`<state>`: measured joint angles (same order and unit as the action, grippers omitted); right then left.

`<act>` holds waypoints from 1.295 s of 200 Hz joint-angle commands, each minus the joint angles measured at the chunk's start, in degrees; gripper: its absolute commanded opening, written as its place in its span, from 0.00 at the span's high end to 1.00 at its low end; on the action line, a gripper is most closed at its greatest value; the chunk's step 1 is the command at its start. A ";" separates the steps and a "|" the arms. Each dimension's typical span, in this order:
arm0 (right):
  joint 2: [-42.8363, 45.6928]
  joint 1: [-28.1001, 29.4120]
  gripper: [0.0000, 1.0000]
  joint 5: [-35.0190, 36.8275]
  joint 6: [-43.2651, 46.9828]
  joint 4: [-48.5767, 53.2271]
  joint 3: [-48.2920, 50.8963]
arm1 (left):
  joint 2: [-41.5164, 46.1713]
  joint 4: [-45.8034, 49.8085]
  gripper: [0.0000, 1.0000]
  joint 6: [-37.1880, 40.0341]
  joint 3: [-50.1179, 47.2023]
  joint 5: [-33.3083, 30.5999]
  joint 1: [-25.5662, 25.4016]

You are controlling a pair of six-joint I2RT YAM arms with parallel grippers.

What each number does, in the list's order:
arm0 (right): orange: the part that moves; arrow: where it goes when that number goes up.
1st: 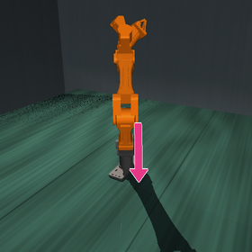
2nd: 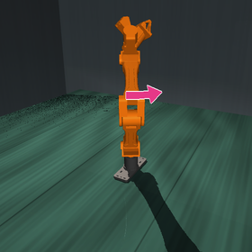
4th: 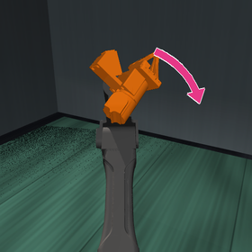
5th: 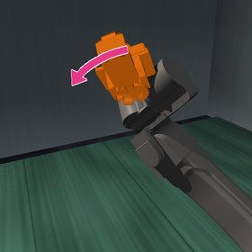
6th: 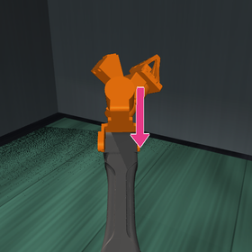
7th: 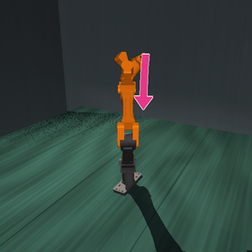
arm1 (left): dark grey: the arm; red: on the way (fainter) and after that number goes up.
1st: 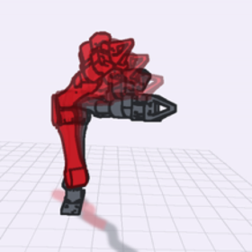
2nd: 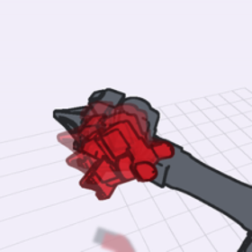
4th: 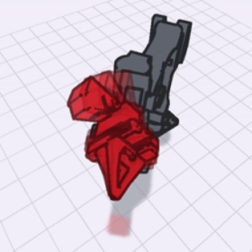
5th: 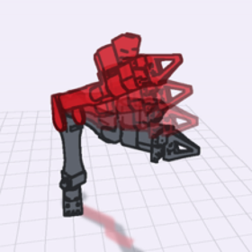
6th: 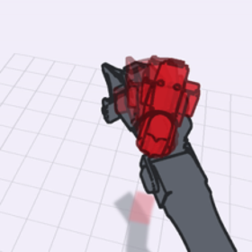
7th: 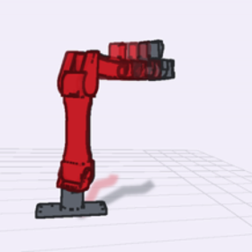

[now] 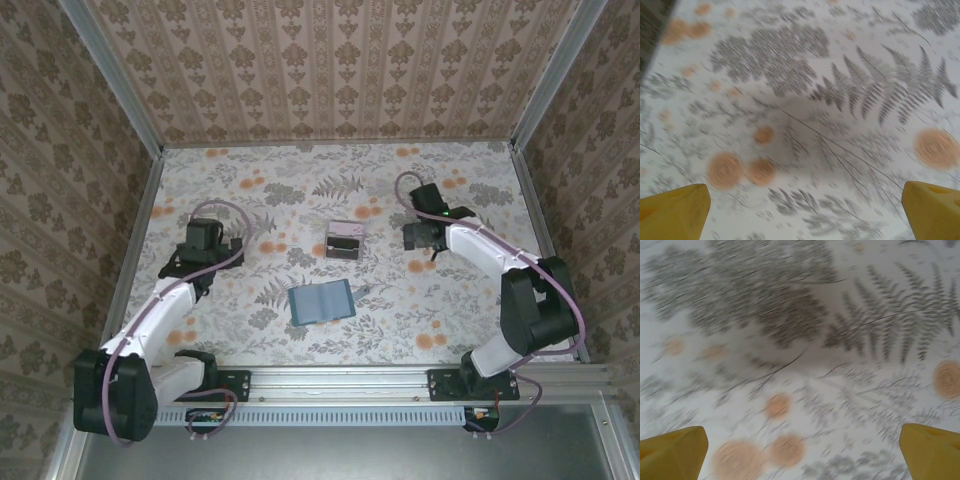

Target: Take the credit cards out of the card holder

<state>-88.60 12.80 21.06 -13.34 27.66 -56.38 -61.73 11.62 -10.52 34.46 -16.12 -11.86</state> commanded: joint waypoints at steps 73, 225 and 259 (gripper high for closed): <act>2.04 -10.14 0.00 -4.14 8.36 -60.36 24.27 | -8.19 -47.68 0.00 8.24 -16.21 13.89 14.16; 1.01 -10.91 0.00 -13.50 11.06 -77.07 33.33 | -26.75 -61.43 0.00 14.33 -11.34 14.04 10.15; 0.97 -10.95 0.00 -13.50 11.15 -77.22 33.33 | -26.71 -61.45 0.00 14.14 -11.34 13.75 10.01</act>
<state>-87.15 2.11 8.51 -2.92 -47.48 -23.75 -88.44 -48.07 2.61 21.96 -1.30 -1.54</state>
